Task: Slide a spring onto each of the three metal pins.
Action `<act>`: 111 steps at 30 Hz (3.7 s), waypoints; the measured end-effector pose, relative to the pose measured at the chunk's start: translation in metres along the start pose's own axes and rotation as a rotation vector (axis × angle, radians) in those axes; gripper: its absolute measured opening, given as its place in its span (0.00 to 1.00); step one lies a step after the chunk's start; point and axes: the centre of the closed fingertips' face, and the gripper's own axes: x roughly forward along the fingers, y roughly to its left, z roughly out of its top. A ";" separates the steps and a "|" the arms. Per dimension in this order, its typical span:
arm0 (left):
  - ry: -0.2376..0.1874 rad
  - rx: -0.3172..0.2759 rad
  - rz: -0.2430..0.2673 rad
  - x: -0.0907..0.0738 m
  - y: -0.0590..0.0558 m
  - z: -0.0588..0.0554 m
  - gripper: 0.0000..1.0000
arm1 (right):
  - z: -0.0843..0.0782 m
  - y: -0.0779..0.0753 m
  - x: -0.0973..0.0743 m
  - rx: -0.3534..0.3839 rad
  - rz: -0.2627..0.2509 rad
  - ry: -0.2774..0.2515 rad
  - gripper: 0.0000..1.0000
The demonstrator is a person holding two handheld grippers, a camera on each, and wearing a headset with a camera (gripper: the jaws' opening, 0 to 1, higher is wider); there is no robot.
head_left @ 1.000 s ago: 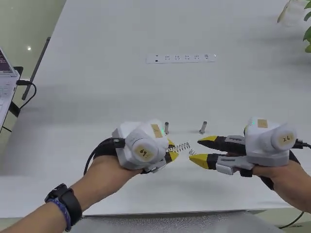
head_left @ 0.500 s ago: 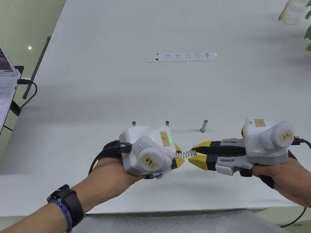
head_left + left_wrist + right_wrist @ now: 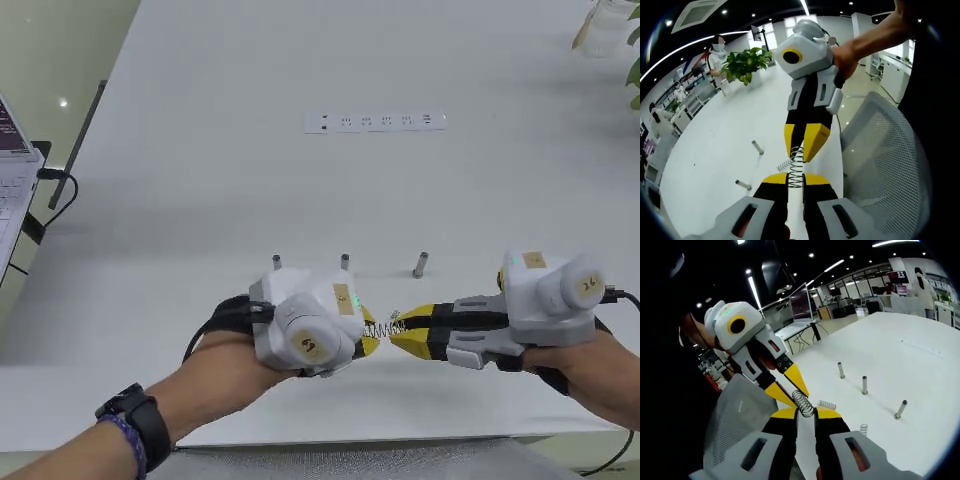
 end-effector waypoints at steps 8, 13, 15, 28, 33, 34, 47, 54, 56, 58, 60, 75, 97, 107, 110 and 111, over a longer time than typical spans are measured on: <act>0.004 0.023 -0.020 0.002 -0.002 -0.001 0.02 | -0.002 0.001 0.000 0.022 0.016 0.005 0.10; 0.010 0.033 -0.031 0.003 -0.004 -0.002 0.02 | -0.004 0.001 0.001 0.033 0.019 0.011 0.10; 0.013 0.034 -0.033 0.004 -0.004 -0.003 0.02 | -0.005 0.001 0.001 0.035 0.020 0.014 0.10; 0.007 0.032 -0.017 0.006 0.003 -0.002 0.02 | 0.010 0.003 -0.001 0.000 0.014 0.021 0.09; -0.025 0.017 -0.007 0.007 0.007 0.003 0.02 | 0.016 0.001 -0.004 -0.040 0.002 0.043 0.09; -0.032 0.014 -0.005 0.007 0.007 0.004 0.02 | 0.018 0.001 -0.004 -0.046 0.001 0.047 0.09; -0.141 -0.048 0.028 0.005 0.019 0.024 0.02 | 0.040 0.000 -0.013 -0.123 -0.020 0.065 0.09; -0.187 -0.077 0.031 0.003 0.022 0.036 0.02 | 0.044 0.001 -0.015 -0.158 -0.020 0.085 0.09; -0.194 -0.079 0.029 0.003 0.021 0.037 0.02 | 0.042 0.000 -0.016 -0.178 -0.016 0.103 0.09; -0.206 -0.092 0.022 0.002 0.021 0.040 0.02 | 0.044 0.001 -0.017 -0.202 -0.007 0.122 0.09; -0.219 -0.097 0.016 0.000 0.021 0.043 0.02 | 0.045 0.003 -0.019 -0.224 0.005 0.140 0.09; -0.316 -0.109 -0.030 -0.017 0.025 0.077 0.02 | 0.066 0.015 -0.039 -0.511 0.134 0.380 0.11; -0.333 -0.118 -0.071 -0.019 0.023 0.082 0.02 | 0.066 0.021 -0.044 -0.693 0.208 0.558 0.08; -0.325 -0.108 -0.107 -0.014 0.015 0.081 0.02 | 0.057 0.023 -0.046 -0.719 0.228 0.625 0.08; -0.328 -0.114 -0.107 -0.013 0.015 0.081 0.02 | 0.056 0.022 -0.046 -0.731 0.227 0.634 0.08; -0.329 -0.114 -0.106 -0.013 0.015 0.081 0.02 | 0.056 0.022 -0.046 -0.732 0.225 0.635 0.08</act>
